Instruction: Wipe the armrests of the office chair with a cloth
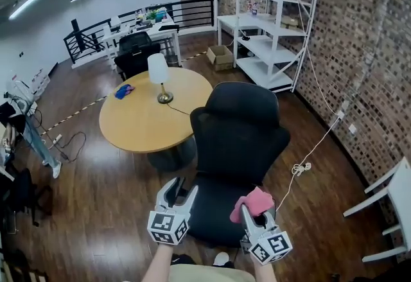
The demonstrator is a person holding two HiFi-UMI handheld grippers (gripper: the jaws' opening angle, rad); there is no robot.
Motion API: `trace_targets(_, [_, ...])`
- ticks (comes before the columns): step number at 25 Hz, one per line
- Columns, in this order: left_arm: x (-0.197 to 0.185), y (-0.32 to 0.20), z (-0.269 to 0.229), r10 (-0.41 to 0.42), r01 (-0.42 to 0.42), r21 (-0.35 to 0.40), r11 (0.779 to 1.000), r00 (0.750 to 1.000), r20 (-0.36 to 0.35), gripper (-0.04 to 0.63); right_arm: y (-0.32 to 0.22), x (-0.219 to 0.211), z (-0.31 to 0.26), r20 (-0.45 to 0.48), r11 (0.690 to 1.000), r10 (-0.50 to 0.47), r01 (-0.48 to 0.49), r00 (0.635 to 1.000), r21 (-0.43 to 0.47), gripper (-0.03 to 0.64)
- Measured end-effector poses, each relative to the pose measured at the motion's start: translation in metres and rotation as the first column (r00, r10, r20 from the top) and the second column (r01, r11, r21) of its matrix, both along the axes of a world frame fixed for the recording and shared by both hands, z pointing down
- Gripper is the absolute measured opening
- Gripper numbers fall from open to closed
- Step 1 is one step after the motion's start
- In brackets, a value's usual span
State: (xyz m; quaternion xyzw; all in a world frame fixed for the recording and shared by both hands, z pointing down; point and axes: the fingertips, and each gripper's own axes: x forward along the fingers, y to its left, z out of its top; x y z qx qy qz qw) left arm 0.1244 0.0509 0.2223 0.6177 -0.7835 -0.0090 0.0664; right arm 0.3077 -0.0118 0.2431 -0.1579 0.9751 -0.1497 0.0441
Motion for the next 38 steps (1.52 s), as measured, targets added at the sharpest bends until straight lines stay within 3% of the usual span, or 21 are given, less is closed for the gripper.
trace_targets(6, [-0.002, 0.006, 0.016, -0.032, 0.033, -0.044, 0.998, 0.999, 0.025, 0.241, -0.008, -0.028, 0.033, -0.034, 0.994, -0.107, 0.106, 0.994, -0.036, 0.064])
trace_targets(10, [-0.027, 0.025, 0.039, -0.092, 0.092, -0.081, 0.992, 0.996, -0.002, 0.241, 0.0, -0.058, 0.061, -0.104, 0.982, -0.185, 0.178, 0.977, -0.07, 0.066])
trace_targets(15, [-0.068, 0.032, 0.048, -0.12, 0.122, -0.107, 0.987, 0.993, 0.021, 0.241, 0.008, -0.102, 0.071, -0.142, 0.972, -0.227, 0.216, 0.964, -0.088, 0.069])
trace_targets(27, [-0.156, 0.041, 0.052, -0.101, 0.102, -0.064, 0.993, 0.995, 0.013, 0.245, 0.025, -0.22, 0.111, -0.285, 0.939, -0.341, 0.312, 0.896, -0.142, 0.072])
trace_targets(34, [-0.216, 0.086, 0.078, -0.174, 0.171, -0.084, 0.982, 0.984, -0.027, 0.245, 0.047, -0.287, 0.178, -0.406, 0.895, -0.447, 0.395, 0.797, -0.21, 0.073])
trace_targets(38, [-0.246, 0.111, 0.096, -0.21, 0.204, -0.107, 0.973, 0.977, -0.048, 0.245, 0.057, -0.325, 0.232, -0.498, 0.835, -0.549, 0.474, 0.671, -0.281, 0.075])
